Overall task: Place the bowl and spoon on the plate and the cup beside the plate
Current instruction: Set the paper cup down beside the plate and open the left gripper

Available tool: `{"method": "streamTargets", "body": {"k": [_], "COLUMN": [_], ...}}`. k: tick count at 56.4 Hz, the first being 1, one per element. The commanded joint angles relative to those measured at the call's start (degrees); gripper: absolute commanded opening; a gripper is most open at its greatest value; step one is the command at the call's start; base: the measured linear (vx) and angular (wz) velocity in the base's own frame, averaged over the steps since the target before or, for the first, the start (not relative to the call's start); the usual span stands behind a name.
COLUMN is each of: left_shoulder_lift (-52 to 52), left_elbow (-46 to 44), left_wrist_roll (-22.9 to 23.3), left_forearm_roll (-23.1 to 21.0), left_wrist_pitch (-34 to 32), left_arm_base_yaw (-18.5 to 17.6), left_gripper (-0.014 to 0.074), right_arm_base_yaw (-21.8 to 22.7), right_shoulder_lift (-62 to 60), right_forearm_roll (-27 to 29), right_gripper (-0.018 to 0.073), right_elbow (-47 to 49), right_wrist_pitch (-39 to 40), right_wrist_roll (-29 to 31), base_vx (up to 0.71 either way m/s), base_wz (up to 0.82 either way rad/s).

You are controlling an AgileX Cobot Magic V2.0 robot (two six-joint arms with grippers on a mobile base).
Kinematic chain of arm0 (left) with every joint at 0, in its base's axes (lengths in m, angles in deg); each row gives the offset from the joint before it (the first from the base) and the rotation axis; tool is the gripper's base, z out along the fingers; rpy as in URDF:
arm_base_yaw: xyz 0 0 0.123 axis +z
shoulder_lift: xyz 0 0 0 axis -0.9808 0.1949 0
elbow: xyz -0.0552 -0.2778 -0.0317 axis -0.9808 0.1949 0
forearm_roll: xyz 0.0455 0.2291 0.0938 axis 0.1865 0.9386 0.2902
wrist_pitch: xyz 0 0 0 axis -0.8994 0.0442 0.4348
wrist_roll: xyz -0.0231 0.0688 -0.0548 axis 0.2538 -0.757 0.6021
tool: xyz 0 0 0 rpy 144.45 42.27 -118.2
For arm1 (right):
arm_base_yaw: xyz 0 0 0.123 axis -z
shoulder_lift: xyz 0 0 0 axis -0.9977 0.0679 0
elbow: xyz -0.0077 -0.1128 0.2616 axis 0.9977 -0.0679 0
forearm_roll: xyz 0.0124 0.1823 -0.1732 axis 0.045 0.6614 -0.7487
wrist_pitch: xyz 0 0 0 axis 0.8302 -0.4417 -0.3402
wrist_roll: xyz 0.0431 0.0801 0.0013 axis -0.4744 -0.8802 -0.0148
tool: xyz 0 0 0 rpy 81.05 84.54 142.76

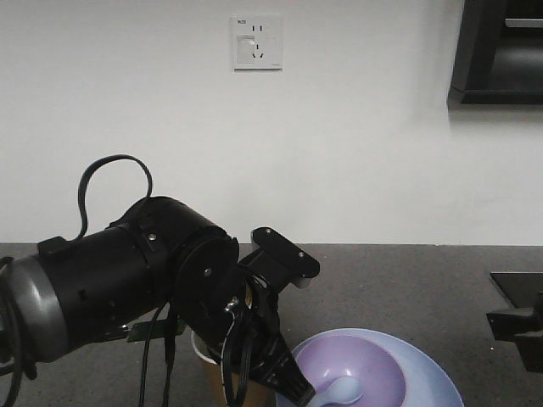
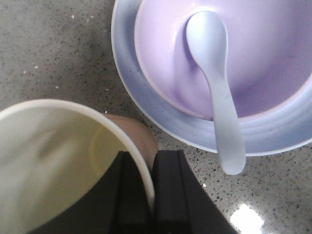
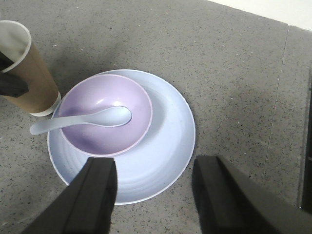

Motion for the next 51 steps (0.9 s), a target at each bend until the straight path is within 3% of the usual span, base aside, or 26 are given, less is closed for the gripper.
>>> {"method": "streamTargets", "body": {"k": [1,11,19,40,51], "left_shoulder_lift": [-2.5,-2.5,-2.5,-2.5,-3.0], "left_elbow": [-2.0,-2.0,-2.0,-2.0,-2.0], "left_wrist_roll": [0.7,0.7,0.7,1.4,1.6], "left_forearm_roll": [0.5,0.5,0.3,-0.2,-0.1], "left_wrist_pitch": [-2.2,-2.2,-2.1,-1.9,-1.9], "left_arm_base_yaw": [-0.3,-0.3,-0.3,-0.5,-0.5], "left_gripper": [0.0,0.001,0.0068,0.0461,0.0547], "right_arm_base_yaw": [0.0,0.0,0.0,0.0,0.0], "right_shoulder_lift": [-0.7,-0.7,-0.7,-0.7,-0.7], "right_forearm_roll": [-0.1,-0.1,-0.1,-0.1,-0.1], "right_gripper": [0.041,0.041,0.0405,0.0405,0.0405], "right_elbow": [1.6,1.6,1.6,1.6,1.6], "right_wrist_pitch": [3.3,2.9,2.3,2.0,2.0], "right_wrist_roll": [0.1,0.1,0.1,0.1,0.1], "base_vx": [0.0,0.0,0.0,0.0,0.0], "base_wz": [0.0,0.0,0.0,0.0,0.0]}}
